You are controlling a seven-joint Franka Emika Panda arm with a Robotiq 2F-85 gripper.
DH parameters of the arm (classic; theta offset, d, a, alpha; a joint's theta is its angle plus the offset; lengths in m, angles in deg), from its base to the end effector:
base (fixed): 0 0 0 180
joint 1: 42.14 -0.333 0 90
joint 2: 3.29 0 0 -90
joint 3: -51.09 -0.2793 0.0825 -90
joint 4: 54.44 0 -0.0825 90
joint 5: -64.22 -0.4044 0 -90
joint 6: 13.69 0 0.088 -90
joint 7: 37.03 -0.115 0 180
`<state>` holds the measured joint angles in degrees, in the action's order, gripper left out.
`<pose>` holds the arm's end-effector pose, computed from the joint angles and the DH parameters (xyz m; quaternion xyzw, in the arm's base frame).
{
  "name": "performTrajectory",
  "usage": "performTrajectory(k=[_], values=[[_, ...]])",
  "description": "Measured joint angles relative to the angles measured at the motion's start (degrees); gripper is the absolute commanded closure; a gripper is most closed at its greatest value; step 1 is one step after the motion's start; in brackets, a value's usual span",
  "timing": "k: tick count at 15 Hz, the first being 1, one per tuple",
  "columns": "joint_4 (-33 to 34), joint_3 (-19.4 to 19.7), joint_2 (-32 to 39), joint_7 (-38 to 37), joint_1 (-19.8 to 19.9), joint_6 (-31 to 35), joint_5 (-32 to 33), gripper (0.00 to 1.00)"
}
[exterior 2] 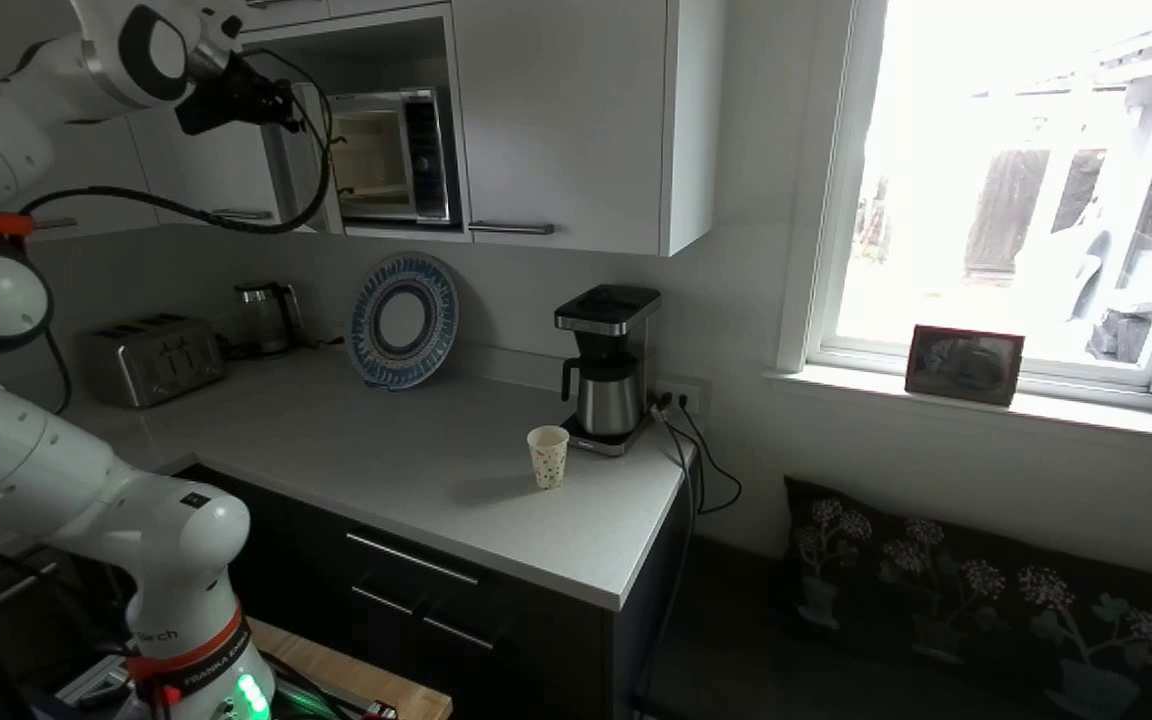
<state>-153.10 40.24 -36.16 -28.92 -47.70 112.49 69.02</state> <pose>0.3743 0.1514 0.8675 0.8394 0.2000 0.5022 0.0571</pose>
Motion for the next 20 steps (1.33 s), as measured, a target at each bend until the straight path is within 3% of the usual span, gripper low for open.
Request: performTrajectory(k=[1, 2, 8, 9, 11, 15, 16, 20], values=[[0.86, -0.5, 1.06, -1.52, 0.65, 0.02, 0.83, 0.74], [1.72, -0.96, 2.14, -2.96, 1.24, 0.06, 1.53, 0.73], [6.83, -3.37, 8.27, -11.4, 4.66, 1.45, 8.42, 0.28], [7.53, -3.67, 9.06, -12.47, 5.06, 1.46, 9.42, 0.47], [8.77, -3.89, 10.42, -13.0, 5.17, 1.46, 9.79, 0.31], [9.7, -4.05, 11.18, -13.21, 5.17, 1.46, 9.82, 0.28], [9.77, -4.06, 11.19, -13.25, 5.17, 1.46, 9.82, 0.07], [9.86, -4.03, 11.43, -15.78, 5.47, 1.64, 10.41, 0.0]])
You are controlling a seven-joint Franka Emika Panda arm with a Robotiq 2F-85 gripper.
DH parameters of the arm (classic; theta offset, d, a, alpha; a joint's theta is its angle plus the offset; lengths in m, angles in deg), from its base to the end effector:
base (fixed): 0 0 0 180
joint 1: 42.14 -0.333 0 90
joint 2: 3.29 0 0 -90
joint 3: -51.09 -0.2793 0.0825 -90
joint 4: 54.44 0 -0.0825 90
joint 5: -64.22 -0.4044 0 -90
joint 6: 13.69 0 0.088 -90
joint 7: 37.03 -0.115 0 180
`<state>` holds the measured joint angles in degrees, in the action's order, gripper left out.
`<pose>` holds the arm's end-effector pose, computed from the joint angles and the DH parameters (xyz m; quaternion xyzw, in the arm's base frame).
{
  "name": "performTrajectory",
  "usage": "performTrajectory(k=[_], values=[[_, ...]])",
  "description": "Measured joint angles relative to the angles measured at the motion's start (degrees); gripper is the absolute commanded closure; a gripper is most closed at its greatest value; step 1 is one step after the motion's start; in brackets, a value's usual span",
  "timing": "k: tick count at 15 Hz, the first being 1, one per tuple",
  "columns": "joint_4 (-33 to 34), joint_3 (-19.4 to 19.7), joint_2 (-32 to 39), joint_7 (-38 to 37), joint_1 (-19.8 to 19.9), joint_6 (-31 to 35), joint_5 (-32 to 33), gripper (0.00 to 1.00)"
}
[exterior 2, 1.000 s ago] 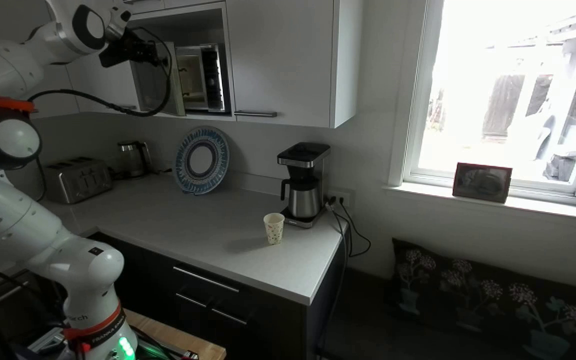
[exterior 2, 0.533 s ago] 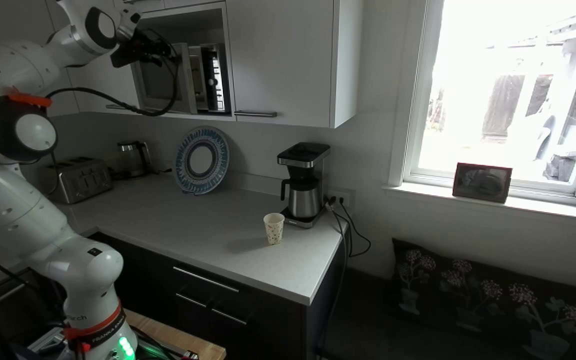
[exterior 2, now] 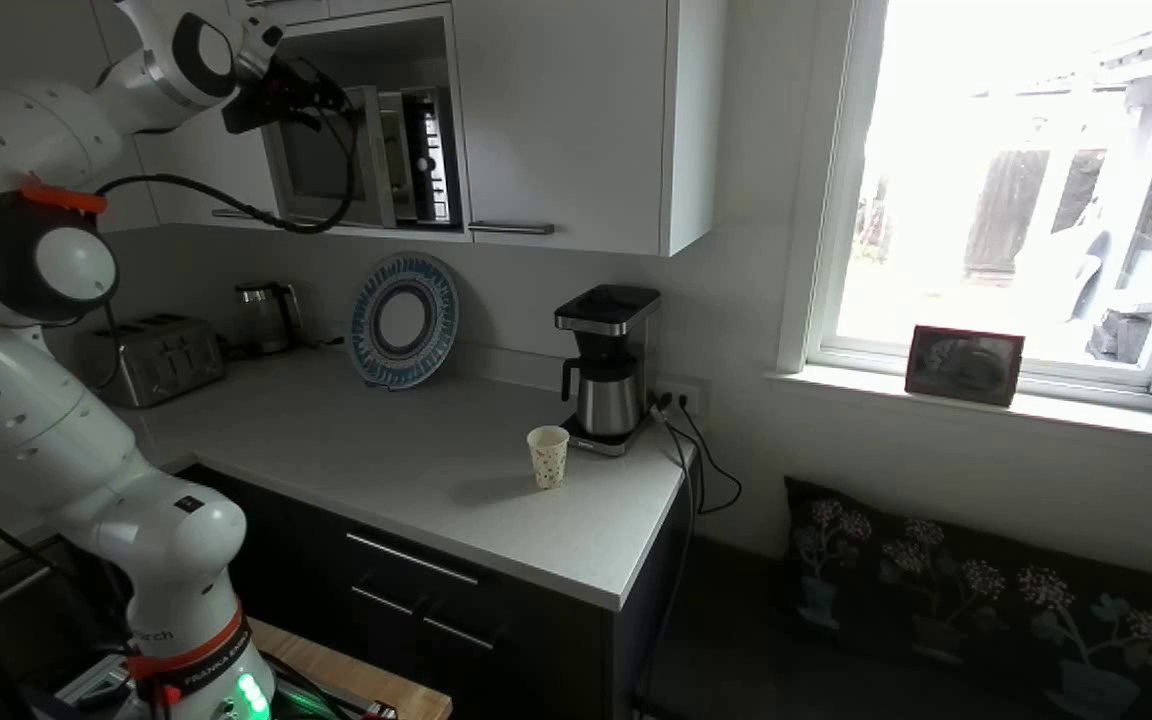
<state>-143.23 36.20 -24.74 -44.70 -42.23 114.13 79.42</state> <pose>0.4415 0.1522 0.8694 0.8485 0.0883 0.5163 0.0756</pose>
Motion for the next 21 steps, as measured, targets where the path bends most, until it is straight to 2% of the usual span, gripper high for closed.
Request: performTrajectory(k=[7, 8, 9, 19, 21], values=[[1.0, -1.69, 4.03, -20.12, 4.57, 0.14, 8.28, 0.0], [1.46, -1.89, 4.89, -22.09, 4.58, 0.43, 8.63, 0.07], [1.88, -2.1, 5.74, -23.73, 4.55, 1.09, 8.83, 0.26], [3.12, -2.2, 8.19, -28.77, 3.96, 5.72, 10.57, 1.0], [3.19, -1.76, 9.6, -28.44, 3.94, 8.8, 10.8, 1.0]])
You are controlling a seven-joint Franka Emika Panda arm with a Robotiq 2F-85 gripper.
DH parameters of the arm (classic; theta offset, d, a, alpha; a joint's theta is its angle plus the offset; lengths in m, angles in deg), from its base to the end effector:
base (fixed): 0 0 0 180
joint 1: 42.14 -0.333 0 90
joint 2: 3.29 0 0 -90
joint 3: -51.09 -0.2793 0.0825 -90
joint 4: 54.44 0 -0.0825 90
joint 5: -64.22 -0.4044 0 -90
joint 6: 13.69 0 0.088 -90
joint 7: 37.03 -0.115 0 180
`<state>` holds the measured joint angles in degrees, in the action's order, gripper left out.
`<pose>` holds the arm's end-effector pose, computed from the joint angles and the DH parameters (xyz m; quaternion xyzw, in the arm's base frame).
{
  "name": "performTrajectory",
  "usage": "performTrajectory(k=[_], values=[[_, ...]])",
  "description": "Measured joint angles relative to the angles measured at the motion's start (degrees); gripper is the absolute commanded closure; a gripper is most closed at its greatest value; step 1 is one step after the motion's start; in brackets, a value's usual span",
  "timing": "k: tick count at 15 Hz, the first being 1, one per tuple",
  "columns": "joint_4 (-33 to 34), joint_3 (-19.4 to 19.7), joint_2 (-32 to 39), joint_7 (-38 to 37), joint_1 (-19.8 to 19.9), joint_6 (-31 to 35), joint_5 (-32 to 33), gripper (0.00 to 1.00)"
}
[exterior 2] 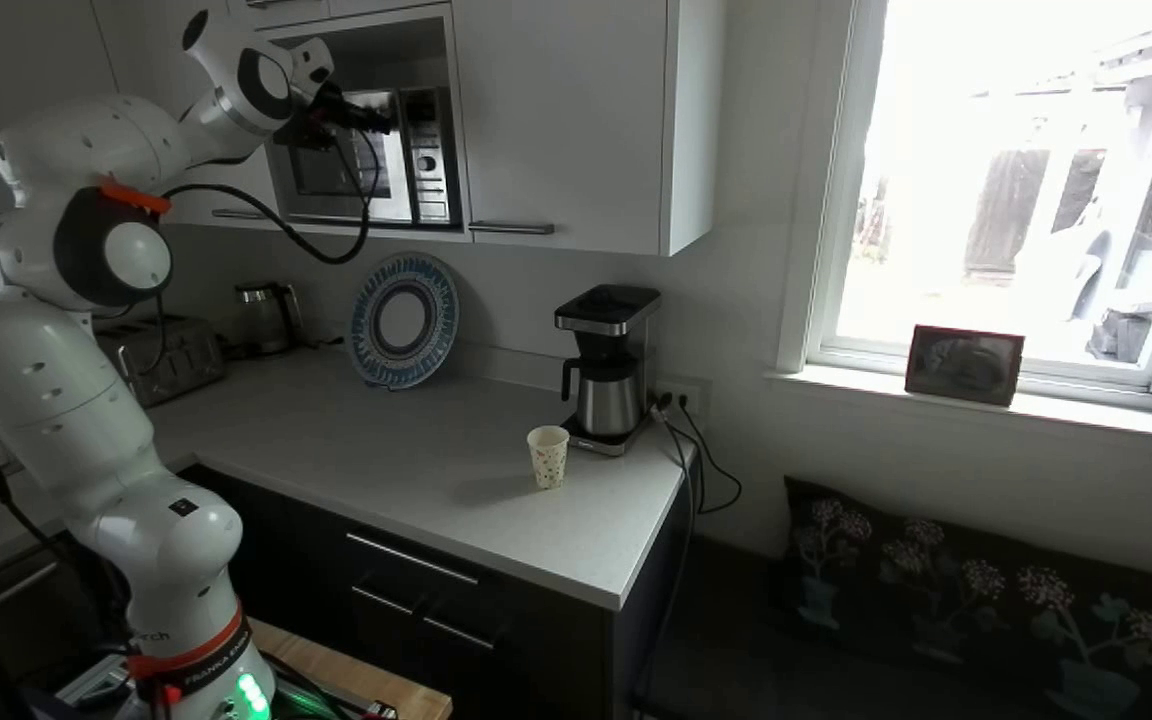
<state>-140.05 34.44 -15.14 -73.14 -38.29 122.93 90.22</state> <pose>0.5173 0.1381 0.8379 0.8246 -0.0963 0.5574 0.0132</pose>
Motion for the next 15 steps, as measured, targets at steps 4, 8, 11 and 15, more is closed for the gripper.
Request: performTrajectory(k=[4, 8, 11, 15], values=[[0.07, 0.28, 0.33, 0.85, -0.3, 1.49, 0.0, 0.67], [0.18, 0.67, 0.57, 0.88, -0.38, 1.5, 0.67, 0.36], [0.16, 0.72, 0.77, -0.31, -0.37, 1.82, 4.54, 0.13], [0.11, 0.72, 0.54, -3.35, -0.36, 1.52, 11.71, 0.0]])
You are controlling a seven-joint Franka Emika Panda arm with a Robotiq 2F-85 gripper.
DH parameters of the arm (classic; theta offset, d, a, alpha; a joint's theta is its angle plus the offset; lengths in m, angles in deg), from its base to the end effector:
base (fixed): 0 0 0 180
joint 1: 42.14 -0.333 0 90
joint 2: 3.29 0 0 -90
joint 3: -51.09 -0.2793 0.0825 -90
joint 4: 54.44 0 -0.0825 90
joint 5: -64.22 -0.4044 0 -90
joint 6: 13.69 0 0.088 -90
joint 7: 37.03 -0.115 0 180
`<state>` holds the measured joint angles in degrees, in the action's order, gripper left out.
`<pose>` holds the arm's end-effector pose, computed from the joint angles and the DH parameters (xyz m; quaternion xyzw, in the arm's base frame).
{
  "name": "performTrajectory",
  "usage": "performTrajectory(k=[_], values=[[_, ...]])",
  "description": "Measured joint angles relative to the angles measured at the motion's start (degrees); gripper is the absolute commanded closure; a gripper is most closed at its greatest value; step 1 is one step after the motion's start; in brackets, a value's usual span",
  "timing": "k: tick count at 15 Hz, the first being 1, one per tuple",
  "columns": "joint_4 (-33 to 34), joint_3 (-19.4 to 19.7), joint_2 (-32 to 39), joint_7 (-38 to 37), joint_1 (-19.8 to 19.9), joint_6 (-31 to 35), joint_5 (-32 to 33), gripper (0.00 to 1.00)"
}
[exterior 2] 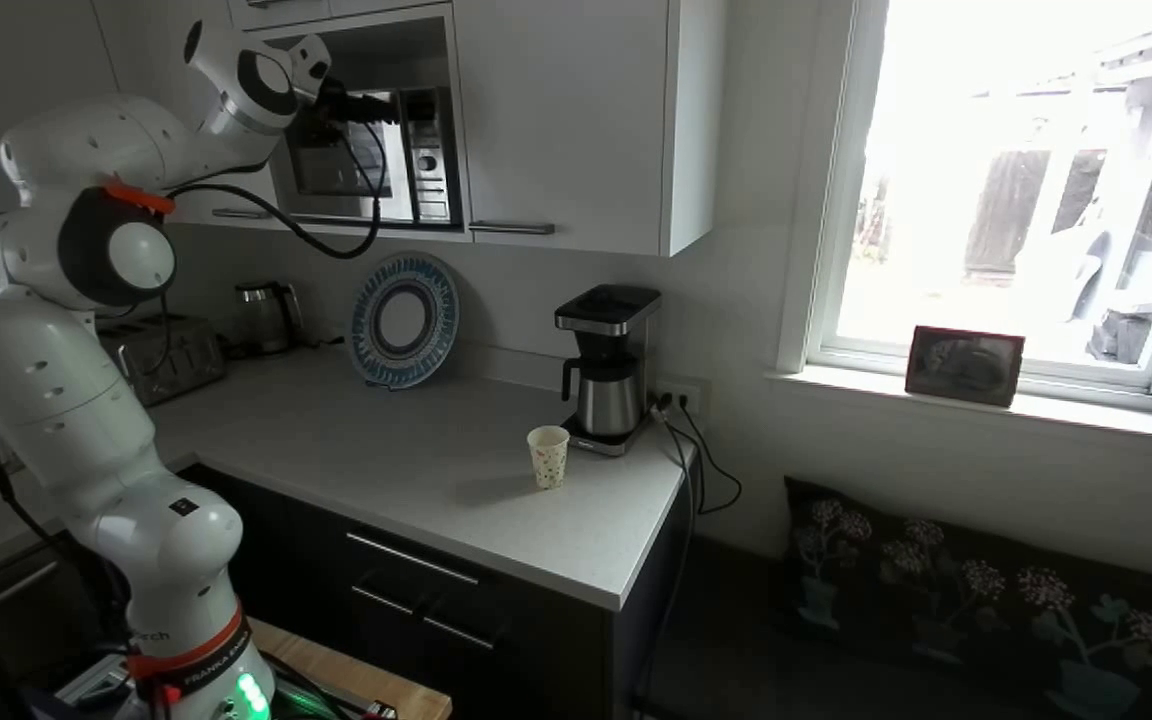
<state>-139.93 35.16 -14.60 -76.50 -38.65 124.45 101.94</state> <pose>0.5215 0.1331 0.8392 0.7981 -0.0864 0.5906 0.0829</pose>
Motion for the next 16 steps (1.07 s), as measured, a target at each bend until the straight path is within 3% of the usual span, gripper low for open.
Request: performTrajectory(k=[1, 2, 4, 13, 16], values=[[-0.06, -0.02, -0.07, -0.59, -0.01, -0.34, 1.58, 0.0], [-0.13, -0.02, -0.13, -1.15, -0.03, -0.55, 2.77, 0.25], [-0.21, -0.02, -0.15, -2.08, -0.16, -0.63, 3.56, 0.32], [-0.29, 0.17, -0.5, -4.72, -2.12, -0.65, 3.3, 0.99], [-0.35, 0.19, -0.5, -5.63, -2.58, -0.16, 3.3, 1.0]])
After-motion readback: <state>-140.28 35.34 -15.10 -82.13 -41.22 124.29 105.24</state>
